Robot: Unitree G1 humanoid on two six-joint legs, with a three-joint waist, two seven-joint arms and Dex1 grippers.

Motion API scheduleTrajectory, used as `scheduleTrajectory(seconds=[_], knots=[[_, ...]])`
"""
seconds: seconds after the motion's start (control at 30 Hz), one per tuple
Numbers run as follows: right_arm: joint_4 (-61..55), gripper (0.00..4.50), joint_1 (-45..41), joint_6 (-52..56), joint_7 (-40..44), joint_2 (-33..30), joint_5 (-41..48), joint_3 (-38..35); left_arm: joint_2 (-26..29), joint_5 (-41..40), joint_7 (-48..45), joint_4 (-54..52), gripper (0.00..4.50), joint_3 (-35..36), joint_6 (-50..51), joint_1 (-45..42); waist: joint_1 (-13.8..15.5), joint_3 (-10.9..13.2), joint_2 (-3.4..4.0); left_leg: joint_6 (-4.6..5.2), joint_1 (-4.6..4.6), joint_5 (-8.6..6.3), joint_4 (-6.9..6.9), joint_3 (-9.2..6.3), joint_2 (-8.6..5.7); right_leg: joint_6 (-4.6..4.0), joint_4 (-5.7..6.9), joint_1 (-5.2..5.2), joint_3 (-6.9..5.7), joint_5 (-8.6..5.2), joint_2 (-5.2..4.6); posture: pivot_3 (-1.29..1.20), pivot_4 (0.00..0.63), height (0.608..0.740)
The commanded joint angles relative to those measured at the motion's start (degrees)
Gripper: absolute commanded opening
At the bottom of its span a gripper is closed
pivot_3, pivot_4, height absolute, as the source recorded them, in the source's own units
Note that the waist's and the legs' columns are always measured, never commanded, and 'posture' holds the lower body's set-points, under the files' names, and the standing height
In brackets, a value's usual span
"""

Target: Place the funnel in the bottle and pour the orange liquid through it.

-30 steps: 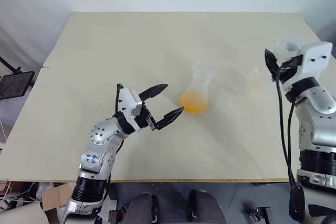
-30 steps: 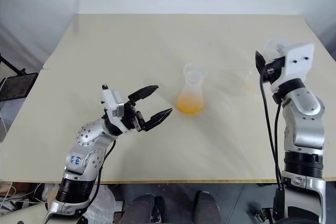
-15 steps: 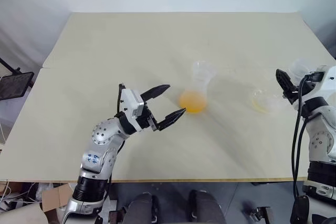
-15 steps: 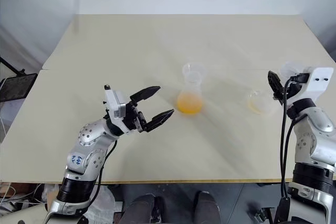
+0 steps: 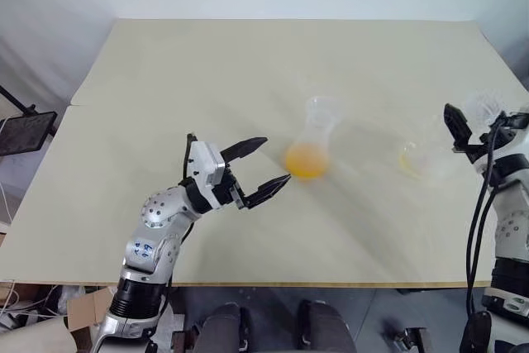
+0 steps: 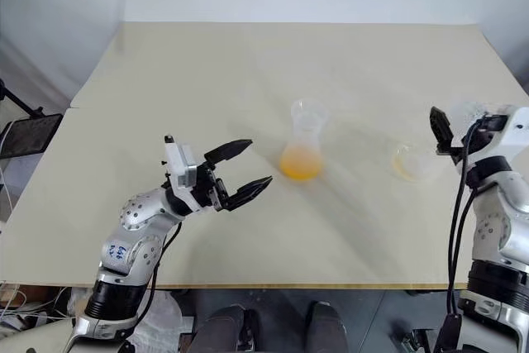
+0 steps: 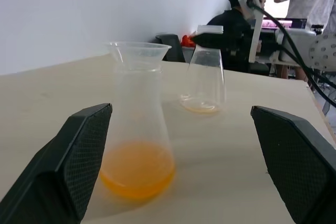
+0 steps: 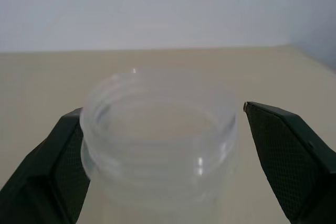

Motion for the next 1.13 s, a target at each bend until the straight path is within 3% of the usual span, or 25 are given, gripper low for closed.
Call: scheduleTrajectory(seconds=[0.03,0.33,0.63,0.83,1.13], knots=[[-3.6,4.41,-3.0,-5.4,-1.7,-0.9,2.1,-4.6,1.0,-1.4,-0.3,-2.5,4.5,1.2,0.1,0.7,-0.1,0.0,0.0,0.0,0.0,0.0,0.0,0.01,0.0,0.0,0.0,0.0,0.01,0.0,0.0,0.0,0.15,0.74],[-4.6,4.41,-6.2,-4.9,13.1,-5.2,6.9,1.0,5.9,-1.5,-3.1,-2.8,4.5,3.4,0.9,3.2,-0.2,0.0,0.01,0.0,0.01,0.0,-0.01,0.02,0.03,0.0,0.0,-0.01,0.02,0.0,0.02,0.0,0.15,0.74],[-13.4,4.41,10.8,-2.7,37.7,-11.3,10.4,6.9,13.4,-1.8,-6.4,-4.2,4.5,7.8,0.9,8.0,0.7,0.0,0.0,0.05,-0.01,-0.03,-0.02,-0.02,0.0,0.02,-0.09,0.03,-0.02,0.01,-0.03,0.0,0.15,0.74],[-9.7,4.41,24.2,-15.8,51.4,-11.8,3.5,9.6,15.9,-1.8,-5.7,-5.3,4.5,10.5,1.9,10.7,1.2,0.0,-0.04,0.05,0.09,-0.03,0.01,-0.02,0.01,0.02,-0.16,0.16,-0.02,0.01,-0.01,0.0,0.15,0.74],[-1.7,4.41,28.1,-25.5,54.5,-10.9,1.9,8.0,14.6,1.1,-2.9,-4.2,4.5,10.4,-0.9,11.8,1.2,0.0,-0.04,0.04,0.17,-0.03,0.01,0.07,0.02,0.03,-0.19,0.17,0.04,0.02,0.0,0.0,0.15,0.74]])
